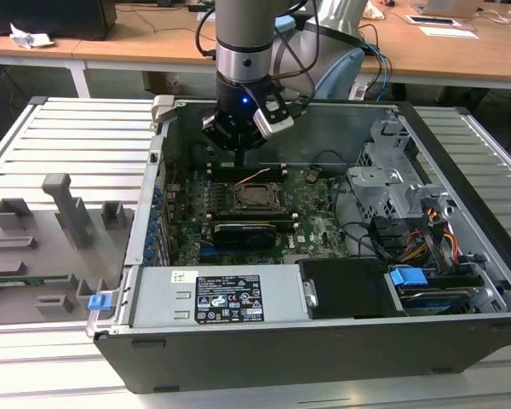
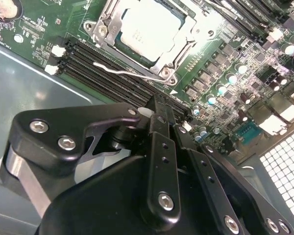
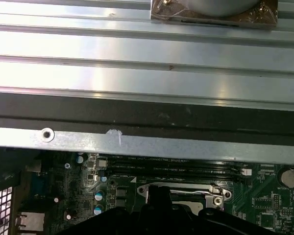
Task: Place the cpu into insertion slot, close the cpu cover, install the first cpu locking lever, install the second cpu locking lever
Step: 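Install the first cpu locking lever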
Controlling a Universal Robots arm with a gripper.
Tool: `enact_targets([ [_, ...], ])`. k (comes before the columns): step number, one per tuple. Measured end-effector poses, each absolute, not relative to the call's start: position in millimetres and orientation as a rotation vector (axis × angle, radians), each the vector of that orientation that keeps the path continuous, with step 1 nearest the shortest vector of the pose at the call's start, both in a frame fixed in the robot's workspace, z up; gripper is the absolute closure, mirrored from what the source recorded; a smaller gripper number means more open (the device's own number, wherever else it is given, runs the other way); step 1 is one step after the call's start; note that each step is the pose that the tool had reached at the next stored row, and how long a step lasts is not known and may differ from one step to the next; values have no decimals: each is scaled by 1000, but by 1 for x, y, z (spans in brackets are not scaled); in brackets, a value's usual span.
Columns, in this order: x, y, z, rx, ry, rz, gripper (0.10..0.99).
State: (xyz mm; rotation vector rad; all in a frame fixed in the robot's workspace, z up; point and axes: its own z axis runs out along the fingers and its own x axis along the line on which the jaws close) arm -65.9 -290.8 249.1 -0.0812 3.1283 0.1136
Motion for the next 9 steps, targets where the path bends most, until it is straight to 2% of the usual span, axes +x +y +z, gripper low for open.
enact_targets([
  [9,-66,-293,246,-81,3128,112,980],
])
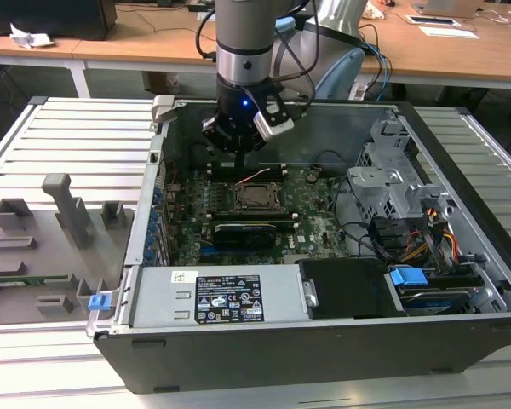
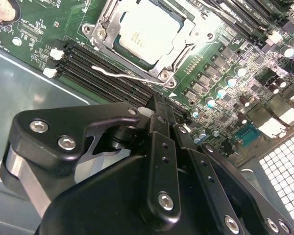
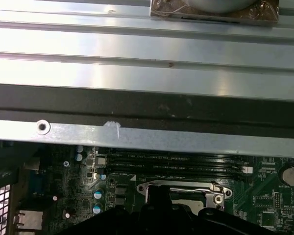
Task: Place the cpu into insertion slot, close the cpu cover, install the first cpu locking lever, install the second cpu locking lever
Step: 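Install the first cpu locking lever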
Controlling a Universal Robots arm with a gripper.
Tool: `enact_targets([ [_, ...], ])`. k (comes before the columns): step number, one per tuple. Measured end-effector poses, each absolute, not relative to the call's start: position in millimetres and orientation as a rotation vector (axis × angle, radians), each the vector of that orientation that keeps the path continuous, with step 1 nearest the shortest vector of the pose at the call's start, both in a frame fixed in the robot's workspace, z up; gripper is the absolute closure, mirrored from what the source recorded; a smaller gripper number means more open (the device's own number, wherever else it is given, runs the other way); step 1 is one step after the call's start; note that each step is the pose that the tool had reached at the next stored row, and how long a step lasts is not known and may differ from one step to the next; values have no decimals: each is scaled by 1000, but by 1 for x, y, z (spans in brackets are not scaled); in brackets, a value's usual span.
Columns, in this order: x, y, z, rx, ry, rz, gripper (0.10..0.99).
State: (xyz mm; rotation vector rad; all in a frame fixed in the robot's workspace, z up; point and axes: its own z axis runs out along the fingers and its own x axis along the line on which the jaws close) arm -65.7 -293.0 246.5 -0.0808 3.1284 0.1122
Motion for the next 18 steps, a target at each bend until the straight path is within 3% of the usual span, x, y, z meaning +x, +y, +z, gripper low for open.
enact_targets([
  [18,-61,-293,244,-81,3129,109,980],
])
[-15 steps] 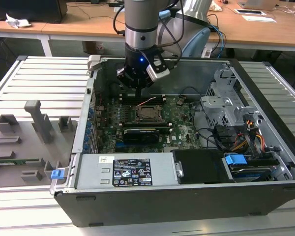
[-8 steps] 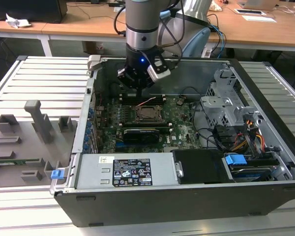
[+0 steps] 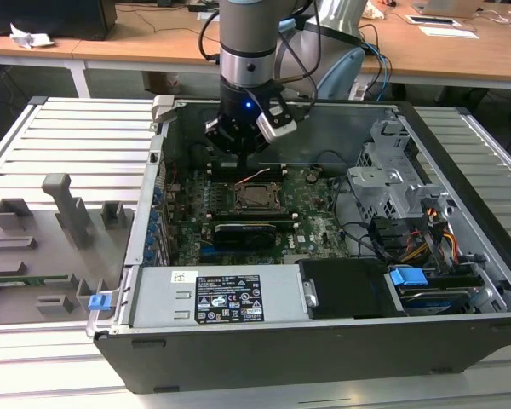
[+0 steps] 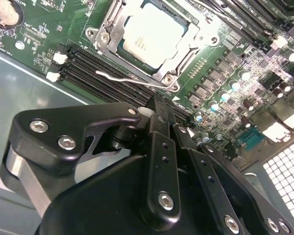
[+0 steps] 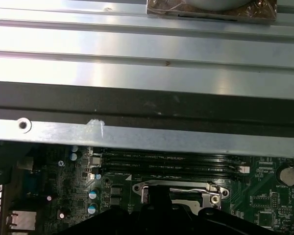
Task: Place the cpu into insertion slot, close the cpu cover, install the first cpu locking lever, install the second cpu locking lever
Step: 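Install the first cpu locking lever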
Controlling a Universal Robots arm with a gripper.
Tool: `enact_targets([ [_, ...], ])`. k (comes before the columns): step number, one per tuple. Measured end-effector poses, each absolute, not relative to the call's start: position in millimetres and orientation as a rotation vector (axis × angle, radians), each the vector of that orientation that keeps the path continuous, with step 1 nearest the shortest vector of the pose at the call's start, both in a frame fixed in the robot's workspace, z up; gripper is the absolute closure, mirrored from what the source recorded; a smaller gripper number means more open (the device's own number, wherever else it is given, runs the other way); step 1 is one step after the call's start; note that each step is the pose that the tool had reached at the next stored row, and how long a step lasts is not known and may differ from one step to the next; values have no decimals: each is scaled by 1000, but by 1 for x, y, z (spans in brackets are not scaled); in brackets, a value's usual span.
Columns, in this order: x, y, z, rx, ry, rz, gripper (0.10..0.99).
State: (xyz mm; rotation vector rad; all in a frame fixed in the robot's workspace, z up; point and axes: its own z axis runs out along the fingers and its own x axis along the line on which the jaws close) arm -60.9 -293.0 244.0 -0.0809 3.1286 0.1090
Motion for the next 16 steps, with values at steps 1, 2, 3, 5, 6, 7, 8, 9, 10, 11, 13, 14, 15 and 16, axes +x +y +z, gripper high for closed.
enact_targets([
  [1,-61,-293,244,-81,3129,109,980],
  [2,-60,-293,244,-81,3129,109,980],
  [3,-60,-293,244,-81,3129,109,980],
  [5,-60,-293,244,-81,3129,108,980],
  [6,-60,-293,243,-81,3129,108,980],
  [7,-59,-293,243,-81,3129,108,980],
  [8,-59,-293,243,-81,3129,108,980],
  [9,-59,-293,243,-81,3129,108,980],
  [10,-59,-293,243,-81,3129,108,980],
  [11,-58,-293,243,-81,3129,108,980],
  [13,-58,-293,243,-81,3129,108,980],
  [14,-58,-293,243,-81,3129,108,980],
  [15,-58,-293,243,-81,3129,108,980],
  [16,-57,-293,243,-81,3129,108,980],
])
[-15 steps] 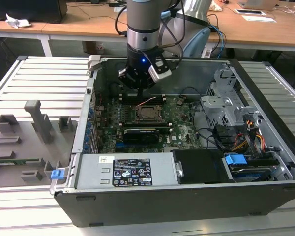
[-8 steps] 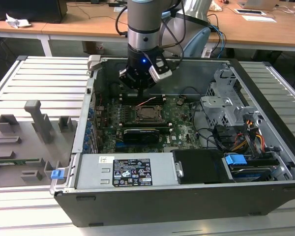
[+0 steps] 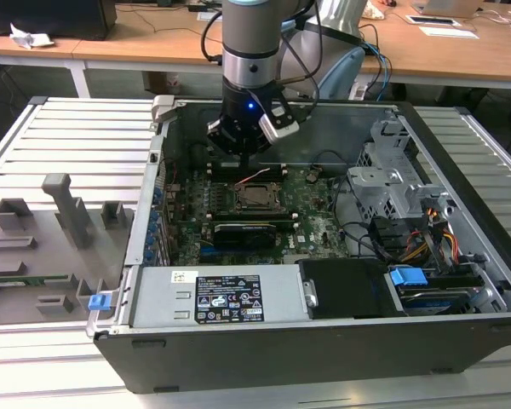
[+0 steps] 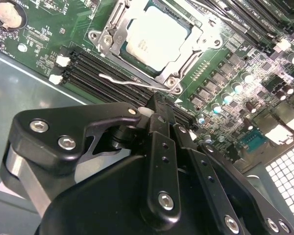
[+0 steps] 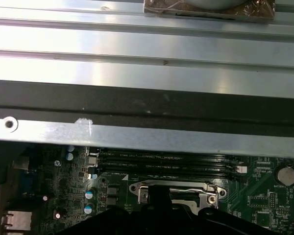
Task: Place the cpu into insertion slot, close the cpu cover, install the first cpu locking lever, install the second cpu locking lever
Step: 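Install the first cpu locking lever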
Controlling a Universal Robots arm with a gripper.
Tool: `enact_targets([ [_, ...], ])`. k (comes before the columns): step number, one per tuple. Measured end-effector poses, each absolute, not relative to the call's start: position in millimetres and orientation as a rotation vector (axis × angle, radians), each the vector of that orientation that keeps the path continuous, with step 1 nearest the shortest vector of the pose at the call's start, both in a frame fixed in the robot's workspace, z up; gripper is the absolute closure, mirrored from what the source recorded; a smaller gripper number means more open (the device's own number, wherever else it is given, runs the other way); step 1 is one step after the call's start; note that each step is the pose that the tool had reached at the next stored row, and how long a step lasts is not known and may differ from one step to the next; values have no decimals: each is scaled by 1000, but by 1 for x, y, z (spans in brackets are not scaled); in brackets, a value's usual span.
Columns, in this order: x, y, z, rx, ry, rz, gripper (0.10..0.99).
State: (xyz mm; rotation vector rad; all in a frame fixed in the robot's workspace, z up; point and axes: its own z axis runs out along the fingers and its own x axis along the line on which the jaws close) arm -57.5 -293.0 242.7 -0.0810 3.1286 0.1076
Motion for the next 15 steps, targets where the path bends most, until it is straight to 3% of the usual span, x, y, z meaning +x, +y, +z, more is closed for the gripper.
enact_targets([
  [15,-50,-293,239,-92,3129,105,980],
])
